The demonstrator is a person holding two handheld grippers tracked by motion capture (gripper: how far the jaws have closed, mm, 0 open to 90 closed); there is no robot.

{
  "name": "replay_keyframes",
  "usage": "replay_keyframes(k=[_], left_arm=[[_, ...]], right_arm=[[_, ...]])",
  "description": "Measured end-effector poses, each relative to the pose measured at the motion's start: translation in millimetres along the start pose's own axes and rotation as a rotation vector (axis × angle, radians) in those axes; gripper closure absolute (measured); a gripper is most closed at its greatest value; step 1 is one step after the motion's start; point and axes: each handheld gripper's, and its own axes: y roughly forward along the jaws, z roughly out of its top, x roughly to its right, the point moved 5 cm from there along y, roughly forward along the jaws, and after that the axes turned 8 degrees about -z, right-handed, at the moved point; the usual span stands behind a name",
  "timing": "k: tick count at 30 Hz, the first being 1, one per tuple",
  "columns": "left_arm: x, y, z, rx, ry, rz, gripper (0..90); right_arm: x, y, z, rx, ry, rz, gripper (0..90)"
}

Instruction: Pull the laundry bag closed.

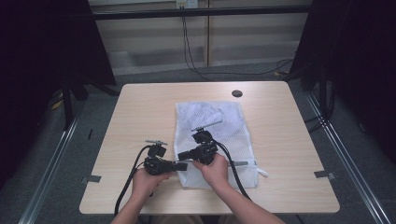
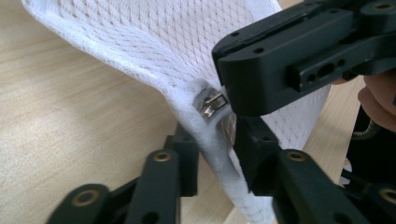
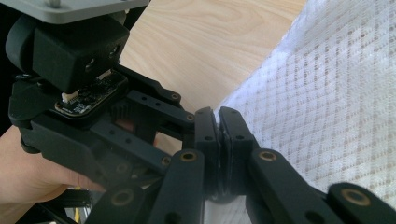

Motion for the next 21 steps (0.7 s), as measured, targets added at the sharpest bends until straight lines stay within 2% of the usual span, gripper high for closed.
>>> replay_keyframes(k=[3, 4, 8, 12, 14, 16, 17, 21], left_arm=[[-0.2, -1.0, 0.8, 0.002, -0.032, 0.005, 84.0], [-0.9, -1.7, 1.2, -0.003, -0.029, 0.003, 86.6], [0.2, -1.5, 2.3, -0.008, -0.067, -0.006, 87.7], [0.2, -2.3, 2.5, -0.014, -0.073, -0.007, 88.0], [1.7, -2.1, 2.9, -0.004, -0.095, -0.019, 88.1], [1.7, -1.8, 2.9, -0.001, -0.098, -0.003, 88.2], [0.7, -2.8, 3.0, -0.009, -0.087, -0.007, 88.2], [0.6, -3.6, 3.1, -0.006, -0.089, 0.001, 88.2]], right_arm=[[0.9, -0.7, 0.0, 0.003, -0.001, -0.002, 87.1], [1.0, -1.2, 0.1, 0.004, -0.001, -0.002, 87.1], [1.8, -2.8, 0.1, 0.004, 0.000, 0.000, 87.1], [3.6, -4.3, -0.8, 0.001, 0.002, 0.009, 87.2], [4.8, -5.1, -1.1, 0.007, 0.009, 0.015, 87.2], [5.4, -5.6, -1.5, 0.008, 0.013, 0.022, 87.2], [5.8, -5.8, -1.7, 0.009, 0.011, 0.014, 87.3], [7.2, -6.7, -2.4, 0.013, 0.014, 0.019, 87.2]])
